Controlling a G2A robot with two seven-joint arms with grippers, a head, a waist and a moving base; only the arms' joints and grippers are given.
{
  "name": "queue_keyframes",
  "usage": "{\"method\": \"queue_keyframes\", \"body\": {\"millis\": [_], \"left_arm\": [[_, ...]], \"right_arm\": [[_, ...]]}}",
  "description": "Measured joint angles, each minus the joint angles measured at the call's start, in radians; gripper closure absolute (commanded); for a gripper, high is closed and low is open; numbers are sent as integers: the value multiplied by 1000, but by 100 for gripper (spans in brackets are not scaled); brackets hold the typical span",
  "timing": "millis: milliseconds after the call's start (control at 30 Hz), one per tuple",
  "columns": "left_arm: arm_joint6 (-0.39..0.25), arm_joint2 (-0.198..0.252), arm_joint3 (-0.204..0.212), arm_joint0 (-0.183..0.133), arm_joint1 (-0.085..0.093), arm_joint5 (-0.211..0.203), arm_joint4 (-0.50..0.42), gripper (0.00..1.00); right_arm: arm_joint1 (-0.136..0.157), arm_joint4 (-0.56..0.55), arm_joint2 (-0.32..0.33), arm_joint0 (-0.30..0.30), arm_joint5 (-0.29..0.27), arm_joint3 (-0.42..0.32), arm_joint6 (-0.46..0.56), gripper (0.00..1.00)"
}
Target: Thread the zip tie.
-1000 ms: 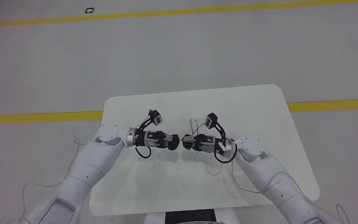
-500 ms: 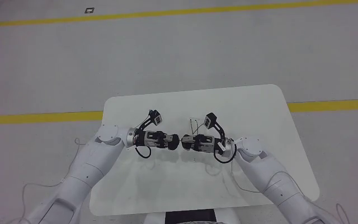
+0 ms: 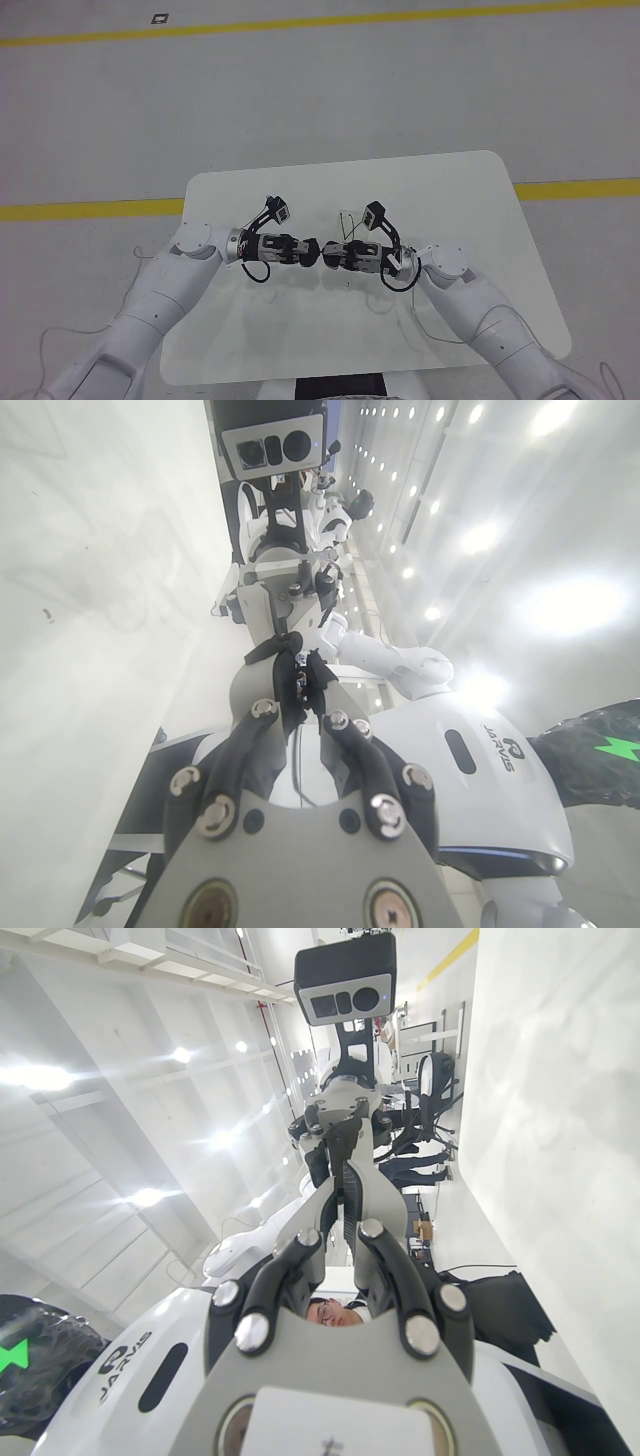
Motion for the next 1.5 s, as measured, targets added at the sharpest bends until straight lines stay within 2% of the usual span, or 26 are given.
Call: {"method": "queue_keyframes", "body": {"millis": [1500], "left_arm": [[0,0,0,0,0,0,0,92]], "right_arm": [[0,15,-1,-2,-13,0,9,100]]}}
